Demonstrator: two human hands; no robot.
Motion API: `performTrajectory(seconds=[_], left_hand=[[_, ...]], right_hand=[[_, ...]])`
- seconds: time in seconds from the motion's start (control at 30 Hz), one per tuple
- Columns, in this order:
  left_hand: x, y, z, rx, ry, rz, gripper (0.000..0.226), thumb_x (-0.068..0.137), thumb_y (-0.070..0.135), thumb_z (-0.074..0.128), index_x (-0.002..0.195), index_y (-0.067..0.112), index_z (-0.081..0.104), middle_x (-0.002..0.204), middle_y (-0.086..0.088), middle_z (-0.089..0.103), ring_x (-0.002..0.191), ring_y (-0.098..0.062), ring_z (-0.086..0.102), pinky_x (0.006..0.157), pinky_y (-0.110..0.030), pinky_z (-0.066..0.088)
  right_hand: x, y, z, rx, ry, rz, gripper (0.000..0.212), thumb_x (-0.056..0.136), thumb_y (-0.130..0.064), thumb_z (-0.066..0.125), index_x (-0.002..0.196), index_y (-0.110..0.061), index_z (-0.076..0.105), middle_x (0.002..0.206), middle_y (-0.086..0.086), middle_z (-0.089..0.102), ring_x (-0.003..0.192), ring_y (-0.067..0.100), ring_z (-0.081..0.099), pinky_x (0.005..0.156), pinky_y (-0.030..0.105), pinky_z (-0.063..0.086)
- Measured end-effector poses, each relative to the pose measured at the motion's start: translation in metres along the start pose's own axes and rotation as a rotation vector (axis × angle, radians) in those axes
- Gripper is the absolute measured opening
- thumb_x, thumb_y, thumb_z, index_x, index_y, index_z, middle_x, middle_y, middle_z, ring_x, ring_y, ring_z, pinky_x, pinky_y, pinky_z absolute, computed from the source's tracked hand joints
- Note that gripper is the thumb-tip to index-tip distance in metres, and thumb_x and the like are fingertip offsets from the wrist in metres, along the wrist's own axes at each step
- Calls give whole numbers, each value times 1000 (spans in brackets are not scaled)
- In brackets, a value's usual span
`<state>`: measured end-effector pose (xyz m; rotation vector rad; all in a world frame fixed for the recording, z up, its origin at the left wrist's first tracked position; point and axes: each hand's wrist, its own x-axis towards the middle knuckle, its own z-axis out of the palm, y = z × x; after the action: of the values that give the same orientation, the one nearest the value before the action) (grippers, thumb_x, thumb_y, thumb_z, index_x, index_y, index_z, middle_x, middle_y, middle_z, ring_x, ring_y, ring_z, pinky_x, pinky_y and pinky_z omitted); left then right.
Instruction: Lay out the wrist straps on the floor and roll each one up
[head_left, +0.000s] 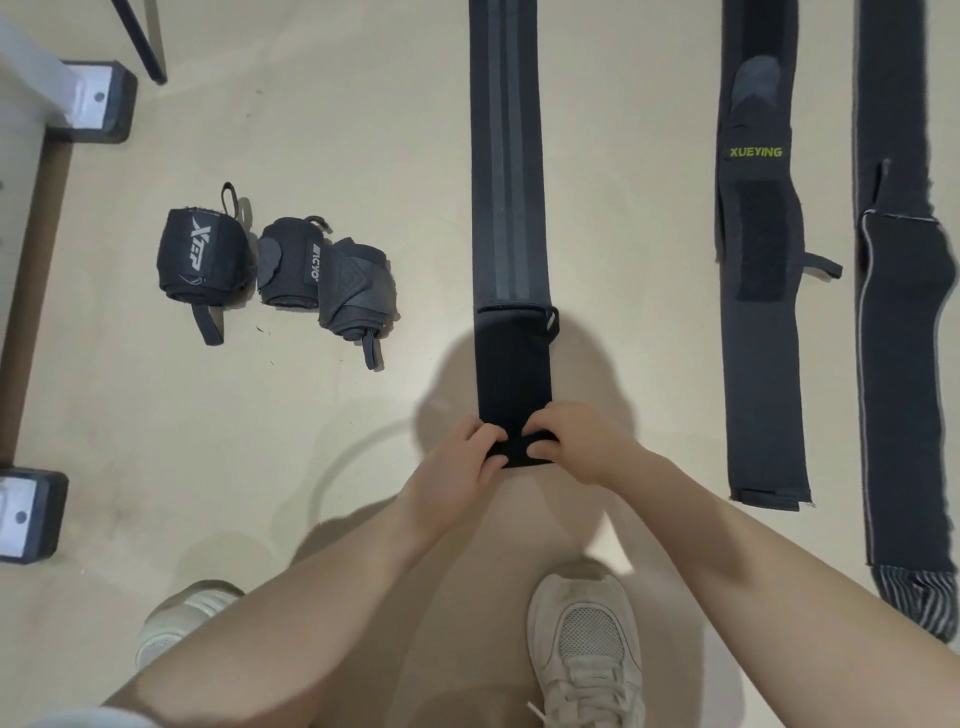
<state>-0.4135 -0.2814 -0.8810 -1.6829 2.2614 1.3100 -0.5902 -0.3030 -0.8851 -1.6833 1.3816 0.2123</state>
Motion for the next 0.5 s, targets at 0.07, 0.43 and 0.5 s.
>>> performTrajectory(seconds=[0.07,0.43,0.5], left_hand=[[-2,1,2,-37,39,-29,30,96,18,50,124,8,54,120,-4,49,103,-17,53,85,-13,33],[20,19,3,-102,150,-318,25,97,11,43,119,6,53,123,-8,48,103,-23,54,84,-29,41],[19,16,4,-143,253,-352,20,95,12,50,112,5,58,121,-8,45,98,-24,55,86,-30,42]], right_hand=[[-2,2,3,131,122,49,25,87,-22,64,111,-14,59,106,-1,45,95,20,50,80,26,39],[-12,-1,26,-585,435,-212,9,67,-11,69,76,-9,66,98,11,67,69,24,61,57,27,44],[-11,1,26,-589,422,-173,14,69,-7,60,80,-9,68,99,11,67,70,24,61,58,28,44]])
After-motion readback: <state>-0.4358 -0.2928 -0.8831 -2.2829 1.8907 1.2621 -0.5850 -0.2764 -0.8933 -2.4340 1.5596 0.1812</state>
